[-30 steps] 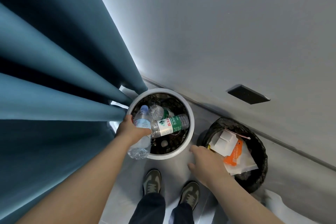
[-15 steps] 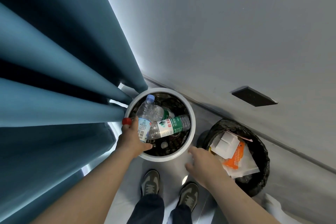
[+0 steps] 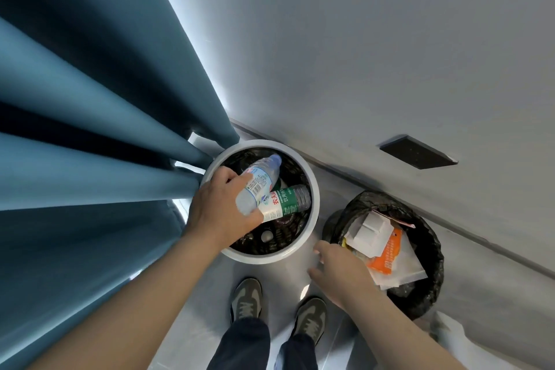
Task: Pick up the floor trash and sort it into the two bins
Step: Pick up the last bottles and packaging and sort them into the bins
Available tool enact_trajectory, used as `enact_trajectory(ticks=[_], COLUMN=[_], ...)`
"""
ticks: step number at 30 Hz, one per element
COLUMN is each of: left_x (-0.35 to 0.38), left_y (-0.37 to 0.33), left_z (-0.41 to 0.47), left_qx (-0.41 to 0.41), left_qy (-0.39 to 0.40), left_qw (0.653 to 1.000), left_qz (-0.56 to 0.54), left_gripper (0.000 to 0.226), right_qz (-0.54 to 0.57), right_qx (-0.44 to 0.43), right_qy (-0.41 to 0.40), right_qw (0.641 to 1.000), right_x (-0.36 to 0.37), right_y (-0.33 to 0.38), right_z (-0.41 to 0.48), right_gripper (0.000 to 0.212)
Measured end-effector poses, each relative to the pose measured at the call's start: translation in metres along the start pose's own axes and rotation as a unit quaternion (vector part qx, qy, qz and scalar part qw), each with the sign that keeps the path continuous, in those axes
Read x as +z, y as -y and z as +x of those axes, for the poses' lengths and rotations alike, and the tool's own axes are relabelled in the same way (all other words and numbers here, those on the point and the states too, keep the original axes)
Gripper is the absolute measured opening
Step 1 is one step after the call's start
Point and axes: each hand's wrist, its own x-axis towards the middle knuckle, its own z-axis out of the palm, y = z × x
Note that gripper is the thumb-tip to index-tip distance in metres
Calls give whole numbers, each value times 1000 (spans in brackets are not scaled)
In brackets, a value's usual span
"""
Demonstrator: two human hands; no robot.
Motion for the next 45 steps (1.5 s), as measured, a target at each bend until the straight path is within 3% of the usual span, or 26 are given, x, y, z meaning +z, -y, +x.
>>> enact_trajectory(ticks=[4,11,15,19,21,25,31,36,40,45], left_x=[-26,-17,-5,7,14,35,45,57,59,41], left_y=[-14,-25,-23,-21,-17,-6,-8,-25,-33,-35], left_z=[13,12,23,36,40,45,57,63,71,53], left_qx=[-68,-39,-39,-20,-12,5,38,38,34,53], left_qy=[62,135,136,139,147,175,165,130,133,84], left_qw=[996,989,989,990,989,984,984,986,988,995], left_qz=[14,57,29,29,28,27,62,96,71,28], left_gripper=[59,65,63,59,57,67,61,41,52,79], right_qz=[5,-29,-75,-128,-152,-132,-113,-95,-64,-60], right_qx=[1,-43,-83,-81,-76,-73,-81,-79,-78,-73], right_qy=[2,-39,-104,-92,-108,-130,-137,-140,-143,-125], right_qw=[1000,998,988,984,979,980,981,982,985,988], right_x=[-2,4,3,7,13,31,43,44,42,33], right_y=[-2,9,14,16,17,12,7,4,4,3], right_z=[0,28,73,108,113,109,109,110,102,71], right_gripper=[39,39,60,82,73,34,40,42,39,56])
